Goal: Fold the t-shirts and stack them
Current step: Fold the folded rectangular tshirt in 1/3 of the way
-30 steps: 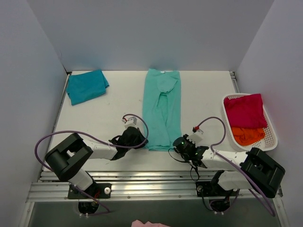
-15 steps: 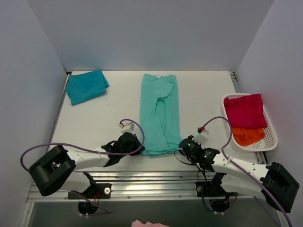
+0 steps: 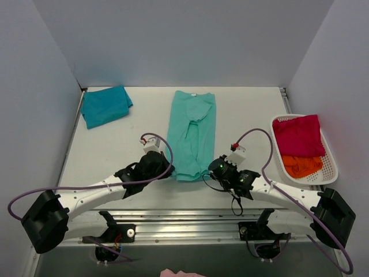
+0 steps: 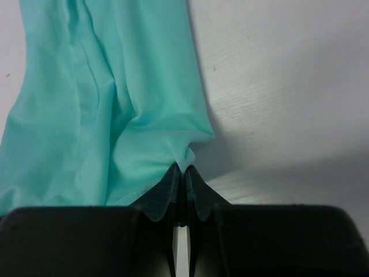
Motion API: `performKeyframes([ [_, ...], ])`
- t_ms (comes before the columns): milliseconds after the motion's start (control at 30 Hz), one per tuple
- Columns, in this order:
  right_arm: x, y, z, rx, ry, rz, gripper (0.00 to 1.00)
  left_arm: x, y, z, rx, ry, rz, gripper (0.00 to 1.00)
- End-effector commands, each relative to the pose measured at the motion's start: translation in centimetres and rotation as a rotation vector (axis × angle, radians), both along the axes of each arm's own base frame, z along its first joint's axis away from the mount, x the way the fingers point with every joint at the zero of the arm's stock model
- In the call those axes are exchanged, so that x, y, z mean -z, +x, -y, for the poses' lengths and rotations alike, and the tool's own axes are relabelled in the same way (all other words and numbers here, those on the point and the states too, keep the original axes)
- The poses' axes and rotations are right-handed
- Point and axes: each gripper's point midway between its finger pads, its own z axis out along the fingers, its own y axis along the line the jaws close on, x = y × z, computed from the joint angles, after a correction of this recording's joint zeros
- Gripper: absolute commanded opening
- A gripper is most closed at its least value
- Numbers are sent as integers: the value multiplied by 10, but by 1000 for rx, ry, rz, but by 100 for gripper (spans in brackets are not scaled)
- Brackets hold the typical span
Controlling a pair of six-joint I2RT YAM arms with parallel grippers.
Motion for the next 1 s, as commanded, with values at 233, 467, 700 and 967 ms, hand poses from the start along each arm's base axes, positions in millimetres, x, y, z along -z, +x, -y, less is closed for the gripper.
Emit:
performKeyframes([
  [233, -61, 55, -13, 30, -140, 136, 0, -68, 58, -10, -114, 10, 140, 2],
  [467, -81, 97, -16, 74, -168, 165, 0, -80, 93, -23, -166, -13, 152, 3],
  [700, -71, 134, -22, 84, -184, 134, 0, -77, 131, -20, -168, -16, 148, 3],
  [967, -56, 160, -25, 99, -192, 95, 0, -66, 190, -2, -101, -57, 136, 3],
])
